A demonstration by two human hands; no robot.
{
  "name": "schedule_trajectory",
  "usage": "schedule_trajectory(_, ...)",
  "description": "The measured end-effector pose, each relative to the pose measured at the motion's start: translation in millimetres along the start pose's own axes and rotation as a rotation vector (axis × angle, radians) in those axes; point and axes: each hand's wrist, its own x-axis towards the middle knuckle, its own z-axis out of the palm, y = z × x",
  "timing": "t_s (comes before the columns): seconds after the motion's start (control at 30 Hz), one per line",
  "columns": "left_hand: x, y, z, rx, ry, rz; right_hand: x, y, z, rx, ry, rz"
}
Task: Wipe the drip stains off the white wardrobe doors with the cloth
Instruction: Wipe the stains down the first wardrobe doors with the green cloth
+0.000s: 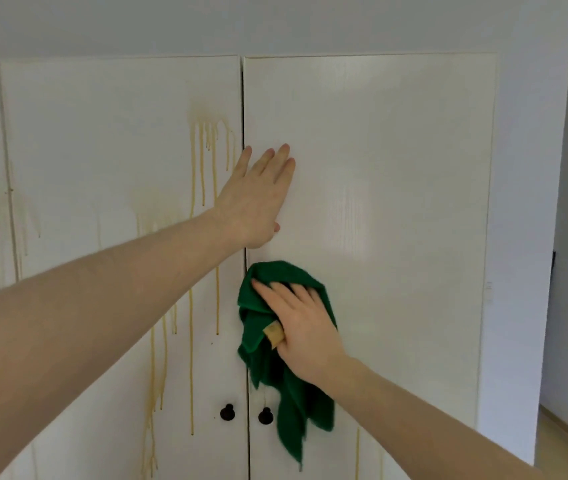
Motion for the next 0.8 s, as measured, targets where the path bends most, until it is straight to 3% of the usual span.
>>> schedule_trajectory(0.27,2.5,4.4,9.7,-0.016,0.014,-0.026,-17.1,7.8,39.9,-0.113,-0.005,0.007)
schedule_trajectory(0.6,-1.6,8.7,14.0,-0.102,0.036,-0.044,-80.0,77.0,5.5,-0.250,-0.001,0.068)
schedule_trajectory(0.8,-8.6,22.7,23.2,-0.119,0.128,-0.053,-124.1,123.4,-29.1,-0.324,-0.004,0.227)
